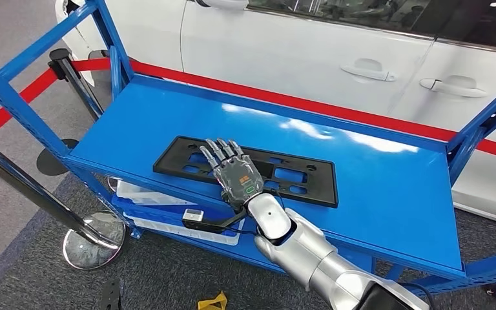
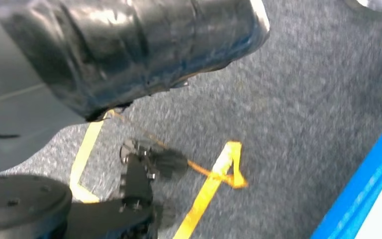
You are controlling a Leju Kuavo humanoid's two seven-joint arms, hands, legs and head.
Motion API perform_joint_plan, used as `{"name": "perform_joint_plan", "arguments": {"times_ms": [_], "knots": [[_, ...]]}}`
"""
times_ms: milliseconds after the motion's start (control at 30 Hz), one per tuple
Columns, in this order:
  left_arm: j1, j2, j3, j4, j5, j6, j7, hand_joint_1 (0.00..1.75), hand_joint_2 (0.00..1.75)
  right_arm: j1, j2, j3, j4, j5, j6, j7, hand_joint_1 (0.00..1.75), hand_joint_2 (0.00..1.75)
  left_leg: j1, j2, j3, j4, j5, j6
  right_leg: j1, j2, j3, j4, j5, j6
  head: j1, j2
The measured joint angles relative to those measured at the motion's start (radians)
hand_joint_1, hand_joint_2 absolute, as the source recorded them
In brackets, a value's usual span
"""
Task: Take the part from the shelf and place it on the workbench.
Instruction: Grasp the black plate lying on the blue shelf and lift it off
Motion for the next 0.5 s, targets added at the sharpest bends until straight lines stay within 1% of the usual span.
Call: {"name": "perform_joint_plan", "arguments": {"times_ms": [33, 67, 100, 133, 167, 200, 233, 267, 333, 367, 400, 433, 500], "knots": [[0.001, 0.0, -0.002, 0.0, 0.0, 0.0, 0.0, 0.0, 0.0, 0.001, 0.0, 0.0, 0.007, 0.001, 0.0, 0.0, 0.0, 1.75, -0.001, 0.0, 0.0, 0.001, -0.001, 0.001, 0.0, 0.0, -0.019, 0.035, -0.005, 0.0, 0.0, 0.0], [0.001, 0.001, -0.005, 0.0, 0.001, 0.0, 0.001, 0.0, 0.0, 0.001, 0.0, 0.001, 0.014, 0.002, 0.0, 0.0, 0.0, 1.75, -0.001, -0.001, 0.001, 0.003, -0.002, 0.001, -0.001, 0.0, -0.019, 0.032, 0.01, -0.001, 0.0, 0.0], [0.002, 0.001, -0.008, 0.001, 0.002, 0.0, 0.002, 0.0, 0.0, 0.0, 0.0, 0.001, 0.019, 0.005, 0.0, 0.002, 0.0, 1.75, -0.001, -0.002, 0.001, 0.005, -0.004, 0.001, -0.001, 0.0, -0.001, -0.01, 0.042, -0.003, 0.0, 0.0], [0.003, 0.0, -0.01, 0.001, 0.003, 0.001, 0.004, 0.0, 0.0, -0.002, 0.0, 0.001, 0.023, 0.01, 0.0, 0.004, 0.0, 1.75, -0.001, -0.003, 0.002, 0.008, -0.007, -0.001, -0.001, 0.0, 0.029, -0.078, 0.078, -0.006, 0.0, 0.0], [0.002, 0.0, -0.012, 0.001, 0.004, 0.002, 0.009, 0.0, 0.0, -0.005, 0.0, 0.002, 0.027, 0.017, 0.001, 0.01, 0.0, 1.75, -0.001, -0.004, 0.001, 0.011, -0.01, -0.004, -0.001, 0.0, 0.06, -0.142, 0.101, -0.009, 0.0, 0.0], [0.001, 0.0, -0.014, 0.001, 0.005, 0.005, 0.014, 0.0, 0.0, -0.008, 0.001, 0.003, 0.029, 0.025, 0.003, 0.017, 0.0, 1.75, -0.002, -0.005, -0.001, 0.017, -0.013, -0.007, 0.0, 0.001, 0.083, -0.192, 0.115, -0.012, 0.0, 0.0], [0.0, 0.001, -0.016, 0.001, 0.005, 0.01, 0.021, 0.0, 0.0, -0.011, 0.001, 0.004, 0.032, 0.037, 0.009, 0.026, 0.0, 1.75, -0.003, -0.005, -0.004, 0.02, -0.015, -0.012, 0.001, 0.002, 0.095, -0.218, 0.118, -0.014, -0.001, 0.0], [0.0, 0.001, -0.018, 0.001, 0.005, 0.013, 0.027, 0.0, 0.0, -0.013, 0.002, 0.005, 0.035, 0.051, 0.017, 0.038, 0.0, 1.75, -0.004, -0.005, -0.007, 0.022, -0.015, -0.015, 0.003, 0.003, 0.097, -0.222, 0.114, -0.016, -0.001, 0.0], [0.001, 0.003, -0.02, 0.002, 0.003, 0.018, 0.038, 0.0, 0.0, -0.017, 0.003, 0.006, 0.045, 0.089, 0.039, 0.062, 0.0, 1.75, -0.004, -0.005, -0.008, 0.022, -0.015, -0.023, 0.004, 0.005, 0.097, -0.225, 0.118, -0.023, -0.002, 0.0], [0.001, 0.005, -0.021, 0.002, 0.002, 0.018, 0.04, 0.0, 0.0, -0.02, 0.003, 0.007, 0.051, 0.105, 0.049, 0.072, 0.0, 1.75, -0.003, -0.004, -0.01, 0.027, -0.02, -0.026, 0.003, 0.005, 0.099, -0.228, 0.119, -0.027, -0.001, 0.0], [0.001, 0.006, -0.023, 0.002, 0.0, 0.017, 0.041, 0.0, 0.0, -0.025, 0.004, 0.008, 0.059, 0.119, 0.058, 0.081, 0.0, 1.75, -0.003, -0.003, -0.018, 0.044, -0.032, -0.031, 0.001, 0.004, 0.101, -0.231, 0.121, -0.031, -0.004, 0.0], [0.001, 0.007, -0.024, 0.003, -0.002, 0.015, 0.04, 0.0, 0.0, -0.03, 0.004, 0.008, 0.068, 0.127, 0.067, 0.087, 0.0, 1.75, -0.002, -0.002, -0.036, 0.083, -0.055, -0.035, -0.001, 0.003, 0.103, -0.234, 0.122, -0.035, -0.005, 0.0], [0.001, 0.008, -0.029, 0.003, -0.004, 0.008, 0.036, 0.0, 0.0, -0.038, 0.006, 0.011, 0.092, 0.139, 0.087, 0.096, 0.0, 1.75, 0.0, -0.001, -0.094, 0.207, -0.111, -0.043, 0.001, 0.002, 0.104, -0.235, 0.123, -0.04, -0.009, 0.0]]}}
